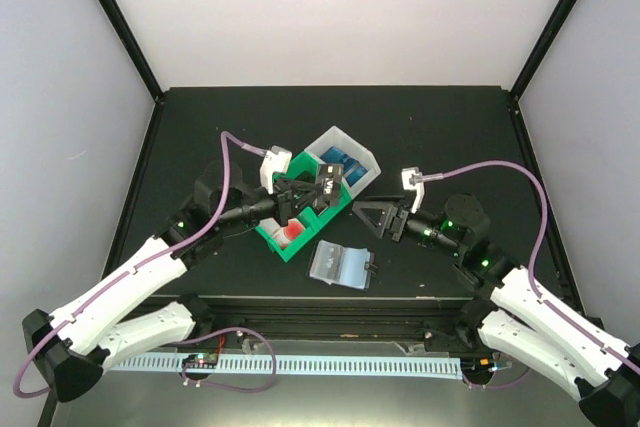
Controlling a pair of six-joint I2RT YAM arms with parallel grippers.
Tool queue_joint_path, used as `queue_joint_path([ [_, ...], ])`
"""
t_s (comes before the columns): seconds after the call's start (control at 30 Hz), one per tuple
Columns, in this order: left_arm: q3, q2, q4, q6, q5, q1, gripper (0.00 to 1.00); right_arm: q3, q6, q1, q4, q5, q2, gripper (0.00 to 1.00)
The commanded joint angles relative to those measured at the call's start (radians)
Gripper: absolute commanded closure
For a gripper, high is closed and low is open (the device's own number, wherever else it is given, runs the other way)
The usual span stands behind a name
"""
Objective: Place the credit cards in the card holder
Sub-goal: Pick up the credit card from the storage box.
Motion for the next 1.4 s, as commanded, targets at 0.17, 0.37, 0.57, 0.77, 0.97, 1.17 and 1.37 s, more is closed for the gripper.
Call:
queue_joint_path([
  [0.17, -0.142, -0.087, 0.296, -0.382, 0.192, -0.010, 0.98, -0.031, 0.174, -0.003, 0.256, -0.197, 0.023, 0.29],
  [0.37, -0.206, -0.107, 0.381, -0.482, 0.211, -0.012, 0.98, -0.001, 0.193, 0.001, 0.245, -0.208, 0.090, 0.38],
  [0.57, -0.216, -0.097, 0.394, -0.503, 0.232, -0.013, 0.98, 0.006, 0.221, 0.014, 0.305, -0.244, 0.162, 0.47],
  [0.77, -0.229, -0.087, 0.402, -0.506, 0.241, -0.013, 0.97, -0.019, 0.274, 0.016, 0.402, -0.278, 0.207, 0.66],
  [0.97, -0.235, -0.072, 0.411, -0.506, 0.257, -0.013, 0.88, -0.020, 0.305, 0.016, 0.434, -0.287, 0.228, 0.92],
  [1.17, -0.249, -0.079, 0.381, -0.488, 0.236, -0.013, 0.87, -0.049, 0.348, 0.018, 0.429, -0.203, 0.197, 0.99],
  [1.37, -0.251, -0.060, 0.382, -0.470, 0.241, -0.011, 0.98, -0.059, 0.352, 0.018, 0.400, -0.186, 0.185, 0.99],
])
